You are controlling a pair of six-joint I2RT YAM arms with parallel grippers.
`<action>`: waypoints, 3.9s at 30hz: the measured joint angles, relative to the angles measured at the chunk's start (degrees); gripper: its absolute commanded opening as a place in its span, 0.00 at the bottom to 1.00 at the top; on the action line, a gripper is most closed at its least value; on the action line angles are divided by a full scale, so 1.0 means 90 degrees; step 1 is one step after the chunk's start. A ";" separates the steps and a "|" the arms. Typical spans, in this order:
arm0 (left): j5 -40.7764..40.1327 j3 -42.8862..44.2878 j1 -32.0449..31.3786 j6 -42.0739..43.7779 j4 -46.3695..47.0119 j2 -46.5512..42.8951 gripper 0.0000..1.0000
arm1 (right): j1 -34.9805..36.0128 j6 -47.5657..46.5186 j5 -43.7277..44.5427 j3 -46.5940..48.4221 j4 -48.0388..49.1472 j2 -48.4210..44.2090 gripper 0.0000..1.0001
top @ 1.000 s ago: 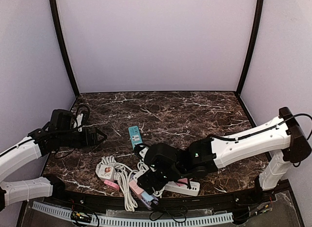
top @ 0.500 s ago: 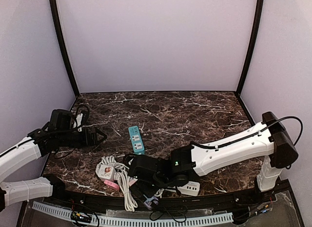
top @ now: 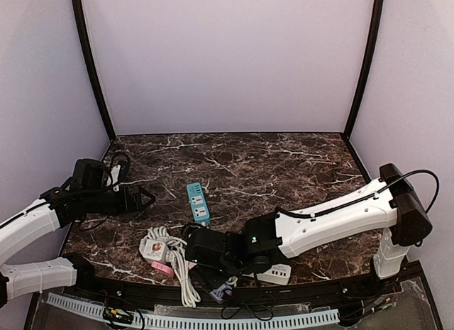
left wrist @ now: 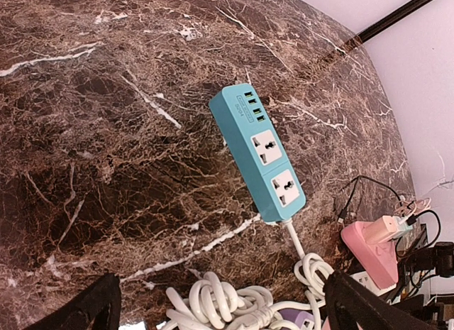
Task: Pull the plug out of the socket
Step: Move the socket to the center of the board, then remove the plug from the socket.
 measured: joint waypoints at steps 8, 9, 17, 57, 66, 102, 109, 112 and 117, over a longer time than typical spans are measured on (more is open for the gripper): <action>0.0007 0.0158 0.0000 0.0097 -0.0051 0.0194 1.00 | -0.0194 0.0573 0.0163 -0.0131 -0.0036 -0.0097 0.61; 0.0012 0.0233 0.0000 0.0136 -0.0083 0.0274 1.00 | -0.0270 0.0619 0.0206 -0.0168 -0.0039 -0.0124 0.60; 0.0172 0.0794 0.0000 0.0418 -0.0155 0.0746 1.00 | -0.0840 0.0721 0.0593 -0.0216 -0.0153 -0.0158 0.60; 0.1955 0.2698 -0.2047 0.1736 0.0396 0.4197 0.62 | -0.2492 0.0236 -0.1576 -0.2647 0.2055 -0.2681 0.82; 0.2232 0.2674 -0.2174 0.1751 0.0573 0.4641 0.54 | -0.2732 0.0503 -0.2057 -0.2968 0.2499 -0.2633 0.78; 0.2640 0.2616 -0.2280 0.1702 0.0867 0.5117 0.26 | -0.2759 0.0879 -0.2596 -0.2968 0.3079 -0.2242 0.69; 0.2645 0.2616 -0.2280 0.1702 0.0884 0.5124 0.26 | -0.2766 0.0930 -0.2611 -0.2968 0.3058 -0.2385 0.67; 0.2645 0.2616 -0.2280 0.1702 0.0894 0.5139 0.26 | -0.2766 0.0928 -0.2618 -0.2968 0.3060 -0.2535 0.66; 0.2647 0.2616 -0.2280 0.1705 0.0906 0.5149 0.25 | -0.2754 0.0916 -0.2642 -0.2956 0.3060 -0.2613 0.65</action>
